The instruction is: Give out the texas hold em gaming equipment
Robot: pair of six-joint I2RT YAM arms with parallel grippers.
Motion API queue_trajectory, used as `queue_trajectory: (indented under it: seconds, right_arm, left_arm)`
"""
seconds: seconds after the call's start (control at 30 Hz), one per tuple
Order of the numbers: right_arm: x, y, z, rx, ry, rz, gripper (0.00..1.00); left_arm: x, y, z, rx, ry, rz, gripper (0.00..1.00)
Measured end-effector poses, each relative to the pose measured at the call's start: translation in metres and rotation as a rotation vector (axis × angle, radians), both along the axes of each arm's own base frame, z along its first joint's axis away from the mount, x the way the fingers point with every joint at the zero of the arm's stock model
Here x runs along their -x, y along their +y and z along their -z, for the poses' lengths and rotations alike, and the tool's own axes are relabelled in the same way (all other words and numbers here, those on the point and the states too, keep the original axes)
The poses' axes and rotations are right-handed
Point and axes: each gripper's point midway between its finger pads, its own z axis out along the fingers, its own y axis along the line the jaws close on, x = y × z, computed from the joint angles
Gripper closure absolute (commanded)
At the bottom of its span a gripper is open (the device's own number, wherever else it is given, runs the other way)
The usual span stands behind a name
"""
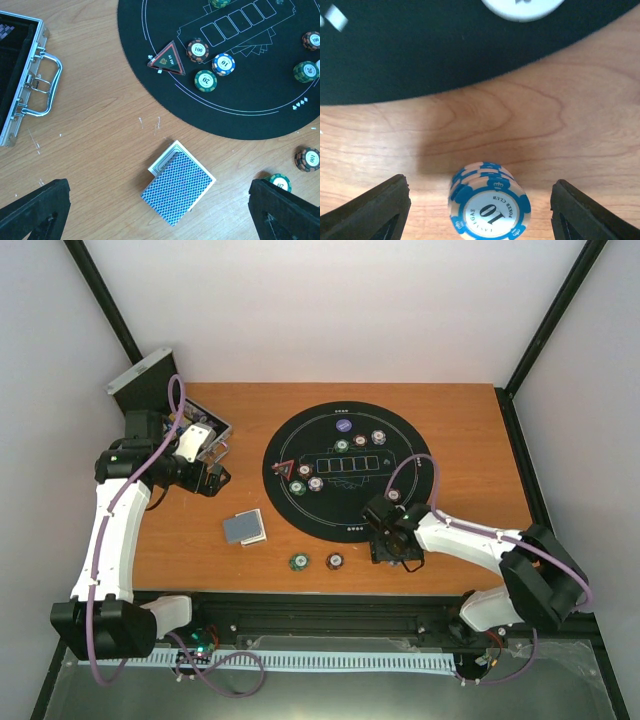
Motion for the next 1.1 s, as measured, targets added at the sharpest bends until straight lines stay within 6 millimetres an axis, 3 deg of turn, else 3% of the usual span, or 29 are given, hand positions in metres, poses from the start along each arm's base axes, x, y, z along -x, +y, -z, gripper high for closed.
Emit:
queue_trajectory:
  seconds: [0.17, 0.5, 0.9, 1.1]
  right_arm:
    - [0.010, -0.006, 0.018, 0.015, 0.040, 0.014, 0.26]
    - [0.003, 0.004, 0.020, -0.036, 0.007, 0.028, 0.37]
    - [0.009, -0.004, 0.018, -0.010, 0.024, 0.033, 0.36]
    - [0.018, -0.012, 0.018, 0.001, 0.037, 0.045, 0.44]
  left_arm:
    - [0.000, 0.000, 0.000, 0.000, 0.000, 0.000, 0.00]
    - [0.000, 0.000, 0.000, 0.000, 0.000, 0.000, 0.00]
    - [0.000, -0.001, 0.000, 0.005, 0.000, 0.001, 0.00]
    - [0.000, -0.001, 0.001, 0.005, 0.003, 0.002, 0.00]
